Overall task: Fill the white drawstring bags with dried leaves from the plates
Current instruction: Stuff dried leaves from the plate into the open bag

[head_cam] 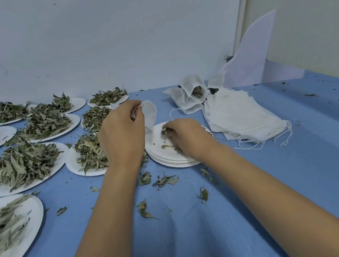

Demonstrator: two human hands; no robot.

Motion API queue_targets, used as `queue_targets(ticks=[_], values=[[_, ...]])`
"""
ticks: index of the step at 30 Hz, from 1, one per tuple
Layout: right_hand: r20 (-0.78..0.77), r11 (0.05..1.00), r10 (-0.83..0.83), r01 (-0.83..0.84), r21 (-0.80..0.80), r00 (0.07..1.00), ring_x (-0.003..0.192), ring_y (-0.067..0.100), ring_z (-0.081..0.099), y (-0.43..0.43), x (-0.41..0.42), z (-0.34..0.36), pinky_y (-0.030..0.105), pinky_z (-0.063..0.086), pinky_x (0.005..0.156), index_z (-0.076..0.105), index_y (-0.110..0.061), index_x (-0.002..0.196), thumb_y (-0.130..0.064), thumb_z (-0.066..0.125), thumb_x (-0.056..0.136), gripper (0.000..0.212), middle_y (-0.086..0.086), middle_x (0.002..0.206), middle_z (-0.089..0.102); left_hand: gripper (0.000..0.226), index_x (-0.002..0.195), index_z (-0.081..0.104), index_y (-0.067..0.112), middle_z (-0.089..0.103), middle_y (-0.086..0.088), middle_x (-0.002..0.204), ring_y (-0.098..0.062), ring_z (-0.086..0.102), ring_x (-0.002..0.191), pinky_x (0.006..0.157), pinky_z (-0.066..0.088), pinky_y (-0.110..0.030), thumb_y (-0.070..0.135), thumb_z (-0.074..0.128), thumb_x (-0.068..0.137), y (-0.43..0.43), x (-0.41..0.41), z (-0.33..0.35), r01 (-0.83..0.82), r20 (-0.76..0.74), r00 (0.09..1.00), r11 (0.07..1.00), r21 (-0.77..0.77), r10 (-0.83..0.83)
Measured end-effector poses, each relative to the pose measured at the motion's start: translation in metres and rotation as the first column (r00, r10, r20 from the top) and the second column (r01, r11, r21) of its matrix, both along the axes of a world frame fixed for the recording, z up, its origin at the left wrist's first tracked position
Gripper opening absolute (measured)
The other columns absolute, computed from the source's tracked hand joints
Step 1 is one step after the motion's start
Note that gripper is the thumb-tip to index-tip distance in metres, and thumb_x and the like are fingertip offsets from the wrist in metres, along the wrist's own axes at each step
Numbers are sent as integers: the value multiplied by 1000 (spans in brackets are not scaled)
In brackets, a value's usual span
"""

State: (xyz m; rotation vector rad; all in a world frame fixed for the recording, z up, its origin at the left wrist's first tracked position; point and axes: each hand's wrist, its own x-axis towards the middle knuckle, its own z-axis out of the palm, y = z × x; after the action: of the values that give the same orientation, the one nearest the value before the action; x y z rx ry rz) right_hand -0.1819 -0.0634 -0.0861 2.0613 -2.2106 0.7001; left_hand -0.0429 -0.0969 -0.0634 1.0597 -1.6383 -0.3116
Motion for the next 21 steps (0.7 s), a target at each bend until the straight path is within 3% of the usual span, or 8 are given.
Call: queue_targets(ticks=[4, 8, 10, 12, 13, 17, 19, 21], values=[[378, 970, 41, 55, -238, 925, 101, 18, 59, 1, 2, 10, 16, 40, 77, 64, -9, 118, -8, 45, 98, 28, 5, 112, 68, 21, 106, 71, 23, 70, 1, 89, -21, 62, 81, 64, 42, -29, 25, 55, 93, 0, 0, 0, 10, -6, 1000, 1000, -6, -10], [782, 941, 95, 201, -273, 616, 87, 0, 56, 1, 4, 16, -1, 38, 67, 61, -10, 124, -14, 51, 97, 29, -21, 93, 60, 21, 106, 71, 22, 70, 2, 88, -20, 61, 79, 65, 43, -31, 25, 54, 94, 1, 1, 1, 20, -31, 999, 1000, 1, -20], [892, 946, 91, 241, -217, 442, 95, -1, 55, -1, 4, 14, 4, 42, 78, 54, -7, 131, -16, 53, 97, 36, -19, 105, 59, 21, 106, 71, 20, 70, 2, 88, -20, 61, 78, 66, 45, -32, 24, 54, 94, 2, 1, 1, 31, -32, 999, 1000, 3, -31], [951, 956, 74, 249, -153, 301, 110, 13, 57, -4, 2, 11, 21, 47, 88, 52, -8, 133, -18, 53, 96, 38, -1, 127, 60, 21, 105, 71, 17, 70, 0, 87, -21, 62, 79, 68, 47, -33, 20, 53, 94, 2, 0, 0, 53, -33, 998, 999, 6, -53], [969, 959, 77, 249, -137, 237, 111, 17, 58, -4, 2, 12, 28, 50, 89, 54, -8, 131, -17, 54, 96, 36, 6, 129, 60, 21, 105, 71, 15, 69, 0, 87, -20, 61, 79, 67, 45, -31, 19, 53, 94, 2, -1, -1, 69, -38, 997, 998, 10, -69], [993, 957, 119, 265, -115, -1, 127, 26, 50, -4, -1, 17, 47, 40, 107, 41, -4, 141, -14, 58, 94, 51, 13, 138, 52, 22, 105, 71, 10, 67, 0, 82, -16, 58, 72, 64, 42, -28, 17, 52, 96, 5, -8, -5, 94, -45, 995, 994, 48, -92], [990, 959, 130, 259, -114, -46, 128, 28, 48, -4, -6, 17, 50, 38, 108, 40, -3, 141, -14, 58, 94, 52, 14, 139, 50, 21, 105, 71, 10, 69, -2, 83, -15, 58, 69, 65, 47, -30, 17, 53, 96, 7, -13, -6, 103, -34, 994, 992, 77, -100], [993, 958, 116, 266, -104, -30, 131, 28, 45, -3, -10, 18, 50, 33, 111, 42, -5, 141, -16, 60, 93, 52, 12, 141, 49, 20, 104, 71, 12, 69, -4, 84, -17, 60, 71, 66, 49, -32, 19, 55, 96, 9, -17, -7, 95, -5, 995, 992, 87, -95]])
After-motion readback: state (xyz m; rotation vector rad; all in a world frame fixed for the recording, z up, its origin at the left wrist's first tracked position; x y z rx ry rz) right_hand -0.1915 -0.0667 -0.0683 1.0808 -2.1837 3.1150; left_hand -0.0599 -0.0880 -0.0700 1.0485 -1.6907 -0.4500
